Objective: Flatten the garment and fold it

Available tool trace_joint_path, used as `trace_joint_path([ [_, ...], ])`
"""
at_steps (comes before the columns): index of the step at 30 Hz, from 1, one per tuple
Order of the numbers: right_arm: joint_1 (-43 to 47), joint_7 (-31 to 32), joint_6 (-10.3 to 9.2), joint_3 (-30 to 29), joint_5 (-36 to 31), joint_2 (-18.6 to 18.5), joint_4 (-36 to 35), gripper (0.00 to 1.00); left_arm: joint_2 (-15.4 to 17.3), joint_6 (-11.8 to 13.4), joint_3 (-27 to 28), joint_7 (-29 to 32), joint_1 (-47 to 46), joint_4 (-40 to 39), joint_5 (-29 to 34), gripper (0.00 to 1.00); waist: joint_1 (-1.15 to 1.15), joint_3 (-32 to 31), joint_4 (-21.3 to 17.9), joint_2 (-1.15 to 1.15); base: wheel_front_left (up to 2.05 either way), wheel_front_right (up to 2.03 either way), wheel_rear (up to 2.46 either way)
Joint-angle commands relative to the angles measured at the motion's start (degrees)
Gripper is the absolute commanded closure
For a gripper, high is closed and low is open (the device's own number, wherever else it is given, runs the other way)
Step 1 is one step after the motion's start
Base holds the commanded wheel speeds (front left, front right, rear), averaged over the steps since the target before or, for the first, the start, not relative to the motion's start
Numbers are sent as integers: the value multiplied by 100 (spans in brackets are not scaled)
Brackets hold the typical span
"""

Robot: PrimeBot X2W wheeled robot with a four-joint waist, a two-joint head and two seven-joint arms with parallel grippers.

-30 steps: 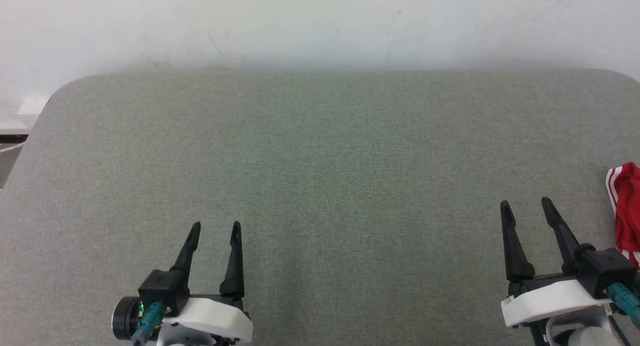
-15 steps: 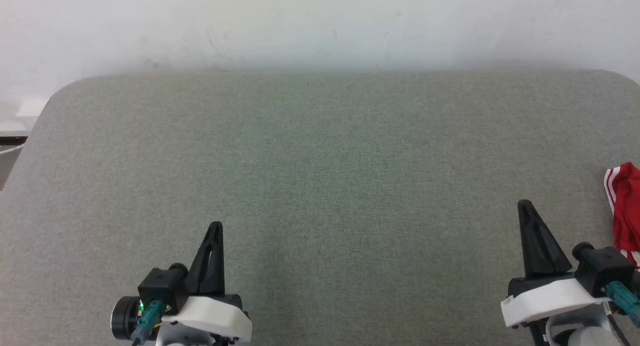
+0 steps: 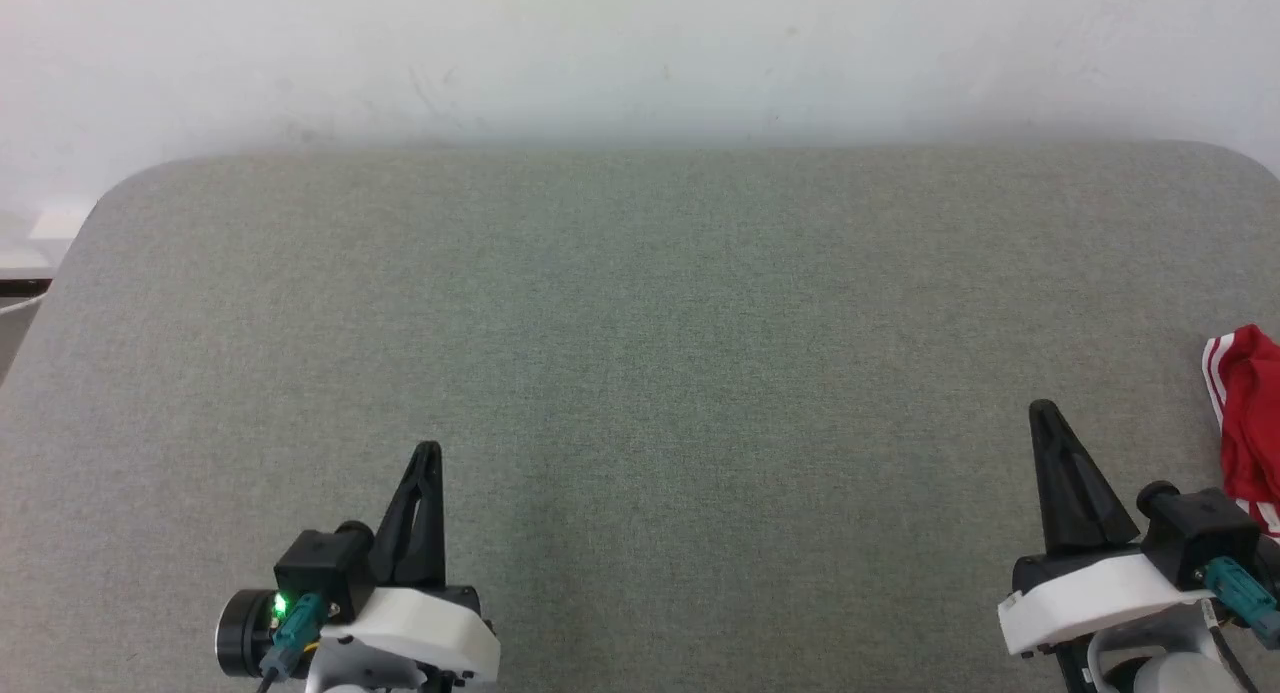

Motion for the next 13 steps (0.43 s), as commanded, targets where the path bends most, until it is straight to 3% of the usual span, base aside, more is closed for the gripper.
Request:
trace_joint_path([
  [1, -5, 34, -2, 26, -41, 7, -37, 100, -1, 9, 35, 33, 3, -48, 83, 100, 0, -3, -3, 0, 0, 0, 0],
  [13, -7, 169, -4, 56, -97, 10, -89, 100, -1, 13, 87, 177, 5, -126, 179, 100, 0, -23, -27, 0, 0, 0, 0],
])
